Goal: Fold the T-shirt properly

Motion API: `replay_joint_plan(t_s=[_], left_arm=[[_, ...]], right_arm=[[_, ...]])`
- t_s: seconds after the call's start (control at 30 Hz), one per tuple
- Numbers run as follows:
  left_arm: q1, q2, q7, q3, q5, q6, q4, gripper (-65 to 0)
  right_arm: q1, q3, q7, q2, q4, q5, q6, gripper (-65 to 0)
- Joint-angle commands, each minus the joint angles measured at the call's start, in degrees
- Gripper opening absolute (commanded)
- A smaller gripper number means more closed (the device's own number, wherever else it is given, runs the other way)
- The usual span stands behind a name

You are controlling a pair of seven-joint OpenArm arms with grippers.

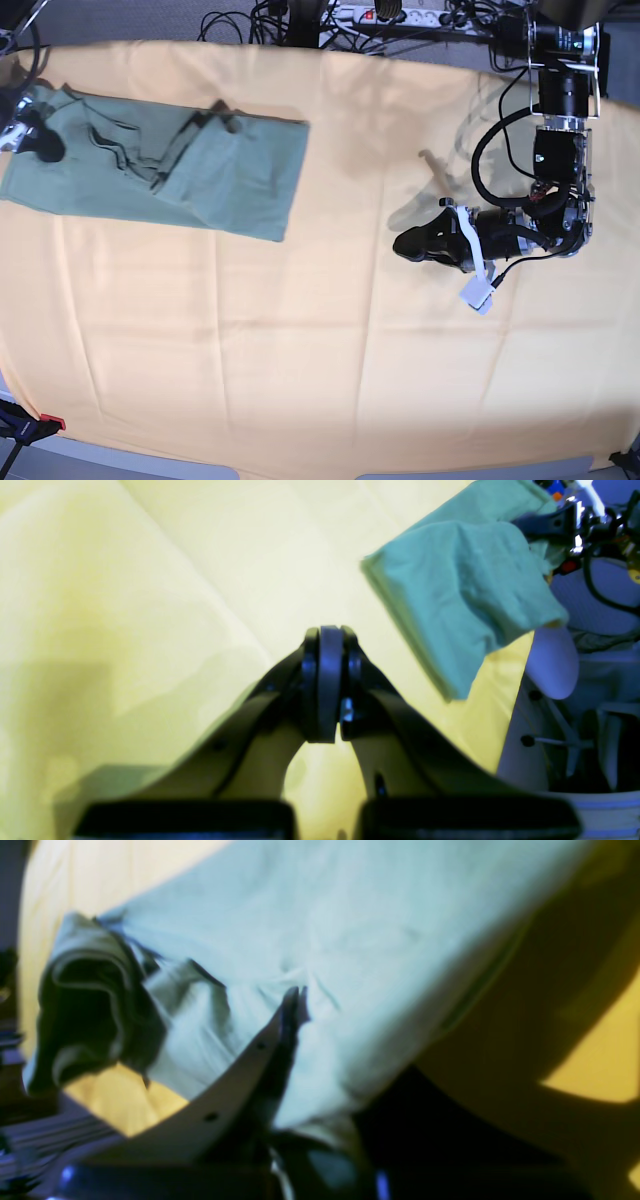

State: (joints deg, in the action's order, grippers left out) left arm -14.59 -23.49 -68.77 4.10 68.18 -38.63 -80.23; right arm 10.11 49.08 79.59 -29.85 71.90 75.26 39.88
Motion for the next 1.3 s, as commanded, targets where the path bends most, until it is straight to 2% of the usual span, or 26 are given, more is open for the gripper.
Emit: replay_joint_plan(t_s=[0.0, 0.13, 0.23, 0.4, 0.53, 0.63, 0.73, 0.87, 1.0, 1.07, 1.1, 1.2, 1.23, 1.27], left_arm=[[-1.29, -0.61, 1.14, 0.22, 1.79, -0.35, -1.05, -65.0], [-1.31, -0.48, 1.42, 0.22, 2.03, -0.35, -1.05, -65.0], [-1.29, -0.46, 1.53, 0.22, 2.36, -0.37, -1.05, -65.0], [-1.31, -0.48, 1.49, 0.22, 2.38, -0.35, -1.05, -65.0], [-1.29, -0.48, 1.46, 0.22, 2.36, -0.35, -1.05, -65.0], [-1.29, -0.48, 1.46, 0.22, 2.36, -0.35, -1.05, -65.0], [-1.29, -0.48, 1.46, 0.22, 2.38, -0.35, -1.05, -65.0], [-1.29, -0.46, 1.49, 0.22, 2.38, -0.35, -1.05, -65.0], [-1.29, -0.46, 1.49, 0.22, 2.45, -0.35, -1.05, -65.0], [-1.29, -0.48, 1.46, 0.22, 2.40, -0.33, -1.05, -65.0], [-1.27, -0.48, 1.46, 0.22, 2.40, -0.33, -1.05, -65.0], [-1.29, -0.48, 1.46, 0.22, 2.38, -0.33, -1.05, -65.0], [-1.31, -0.48, 1.49, 0.22, 2.38, -0.33, -1.05, -65.0], [-1.31, -0.48, 1.49, 0.22, 2.40, -0.33, -1.05, -65.0]], right_arm=[[-0.59, 1.18, -0.96, -1.75, 2.40, 0.74, 0.12, -65.0], [-0.11, 2.14, -0.90, -1.57, 9.25, -0.46, 0.12, -65.0], [-0.11, 2.14, -0.20, 0.24, 15.26, -0.22, 0.12, -65.0], [-0.09, 2.03, 0.41, 7.96, 27.74, 0.79, 0.12, -65.0], [0.61, 1.86, 0.41, 13.99, 37.73, 9.74, 0.12, -65.0], [0.74, 0.94, 0.41, 18.03, 43.67, 9.74, 0.12, -65.0], [0.79, -4.07, 0.41, 20.48, 45.97, 9.74, 0.12, -65.0], [0.79, -15.08, 0.41, 21.75, 45.97, 9.74, 0.12, -65.0], [0.63, -25.62, 0.41, 21.75, 45.97, 2.36, 0.12, -65.0], [0.48, -31.04, -2.71, 21.75, 45.97, -4.13, 0.12, -65.0], [0.48, -33.79, -3.72, 21.75, 45.94, -8.00, 0.12, -62.1], [0.50, -41.46, -6.27, 21.75, 45.94, -17.64, 0.12, -30.5], [0.50, -43.58, -7.15, 21.73, 45.97, -19.34, 0.12, -22.5], [0.48, -45.31, -8.07, 21.73, 45.97, -20.04, 0.12, -19.0]])
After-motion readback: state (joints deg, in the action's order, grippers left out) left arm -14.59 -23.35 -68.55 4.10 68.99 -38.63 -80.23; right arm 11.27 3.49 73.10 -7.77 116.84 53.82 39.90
